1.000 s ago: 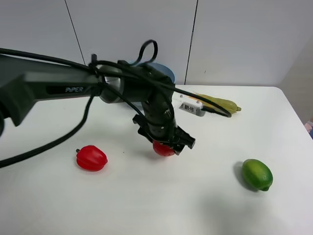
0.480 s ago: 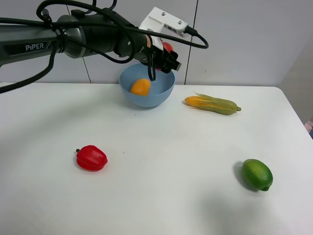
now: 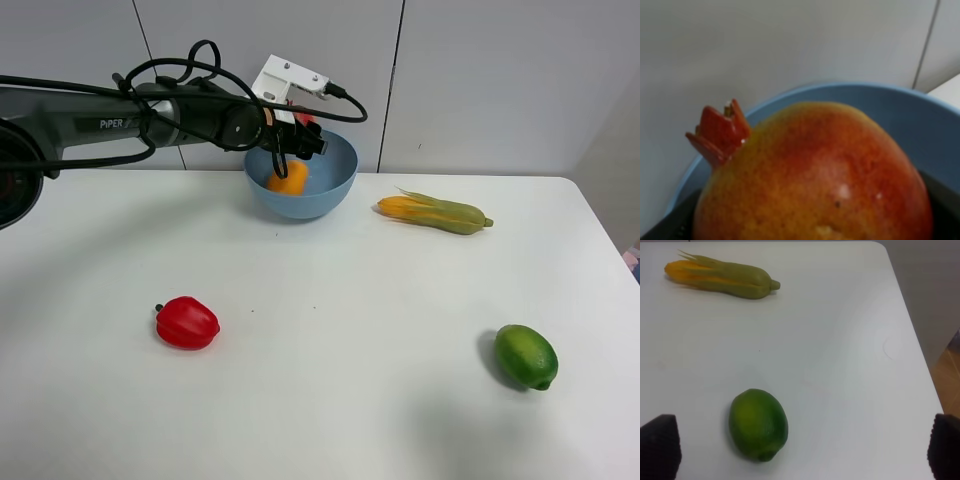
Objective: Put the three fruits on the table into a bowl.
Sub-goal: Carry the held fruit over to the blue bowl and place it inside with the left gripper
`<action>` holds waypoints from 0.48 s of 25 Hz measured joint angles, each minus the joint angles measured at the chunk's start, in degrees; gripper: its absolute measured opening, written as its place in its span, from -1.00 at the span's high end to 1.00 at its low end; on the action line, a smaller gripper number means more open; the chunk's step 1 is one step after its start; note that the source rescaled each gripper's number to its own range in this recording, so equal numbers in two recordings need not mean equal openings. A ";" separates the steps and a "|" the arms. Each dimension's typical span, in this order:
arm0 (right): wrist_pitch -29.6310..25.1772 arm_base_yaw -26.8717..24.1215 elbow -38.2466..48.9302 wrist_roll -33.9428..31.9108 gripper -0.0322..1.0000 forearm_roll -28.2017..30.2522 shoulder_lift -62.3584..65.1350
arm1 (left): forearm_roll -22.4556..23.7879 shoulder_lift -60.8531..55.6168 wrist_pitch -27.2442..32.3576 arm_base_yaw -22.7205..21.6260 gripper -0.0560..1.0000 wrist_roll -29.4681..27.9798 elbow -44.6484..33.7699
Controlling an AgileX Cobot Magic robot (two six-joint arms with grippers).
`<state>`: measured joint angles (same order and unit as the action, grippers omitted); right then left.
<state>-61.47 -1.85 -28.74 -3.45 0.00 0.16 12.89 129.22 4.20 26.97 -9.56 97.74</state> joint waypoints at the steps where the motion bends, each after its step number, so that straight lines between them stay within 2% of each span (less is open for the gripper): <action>1: 0.00 0.00 0.00 0.00 -1.00 0.00 0.00 | -0.39 0.12 0.00 -0.11 0.71 0.00 0.00; 4: 0.00 0.00 0.00 0.00 -1.00 0.00 0.00 | -1.47 0.12 0.13 -0.16 0.68 -0.06 0.00; 5: 0.00 0.00 0.00 0.00 -1.00 0.00 0.00 | -1.90 0.12 0.06 -0.16 0.46 -0.37 0.00; 6: 0.00 0.00 0.00 0.00 -1.00 0.00 0.00 | -2.44 0.12 -0.08 -0.16 -0.06 -1.05 0.05; 7: 0.00 0.00 0.00 0.00 -1.00 0.00 0.00 | -2.97 0.12 0.01 -0.16 -0.46 -2.09 0.05; 8: 0.00 0.00 0.00 0.00 -1.00 0.00 0.00 | -3.34 0.12 0.17 -0.16 -0.69 -3.22 0.05; 10: 0.00 0.00 0.00 0.00 -1.00 0.00 0.00 | -3.84 0.12 0.90 -0.16 -0.88 -4.95 0.05; 12: 0.00 0.00 0.00 0.00 -1.00 0.00 0.00 | -4.03 -0.20 2.58 -0.16 -0.94 -5.68 0.05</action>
<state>-61.47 -1.85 -28.74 -3.45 0.00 0.16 8.86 129.02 6.78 26.81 -15.24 97.79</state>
